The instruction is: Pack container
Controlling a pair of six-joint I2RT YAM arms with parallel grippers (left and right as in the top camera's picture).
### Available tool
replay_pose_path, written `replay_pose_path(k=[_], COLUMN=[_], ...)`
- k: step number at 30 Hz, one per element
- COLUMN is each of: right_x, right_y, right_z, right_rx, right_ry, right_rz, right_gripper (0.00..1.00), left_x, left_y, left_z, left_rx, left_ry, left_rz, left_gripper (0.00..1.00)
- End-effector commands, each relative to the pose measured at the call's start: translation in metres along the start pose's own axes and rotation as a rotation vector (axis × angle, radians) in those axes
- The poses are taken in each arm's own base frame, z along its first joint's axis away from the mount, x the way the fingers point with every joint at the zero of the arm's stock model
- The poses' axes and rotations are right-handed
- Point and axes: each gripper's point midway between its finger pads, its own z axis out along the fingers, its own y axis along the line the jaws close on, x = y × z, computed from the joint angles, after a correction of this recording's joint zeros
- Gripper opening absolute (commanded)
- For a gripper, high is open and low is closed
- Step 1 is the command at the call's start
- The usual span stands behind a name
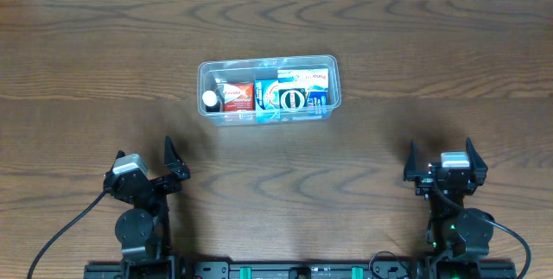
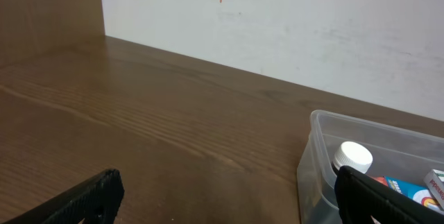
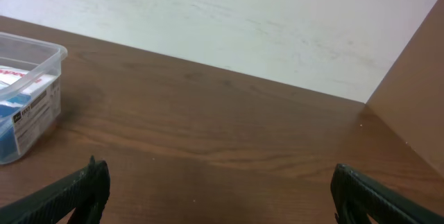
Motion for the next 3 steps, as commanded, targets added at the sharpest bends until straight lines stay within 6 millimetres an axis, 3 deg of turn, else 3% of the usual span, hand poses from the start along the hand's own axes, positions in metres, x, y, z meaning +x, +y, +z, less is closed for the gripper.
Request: replay_pose_path(k=[1,3], right_x=[-0.0006,-0.0005], right_y=[0.0034,0.0034], right_z=[-0.0003,-0.0003], right_rx=[-0.014,-0.014], right_ry=[-0.005,-0.004], right_rz=[-0.013,-0.013], right_gripper=[0.99,0.99], left_x=[0.0167,0.0167], left_y=[0.0044,0.0044], left_z=[0.0005,0.0005], left_rx=[-0.018,-0.018], left_ry=[0.052,0.052], left_rz=[0.027,0.027], left_gripper=[0.98,0.98])
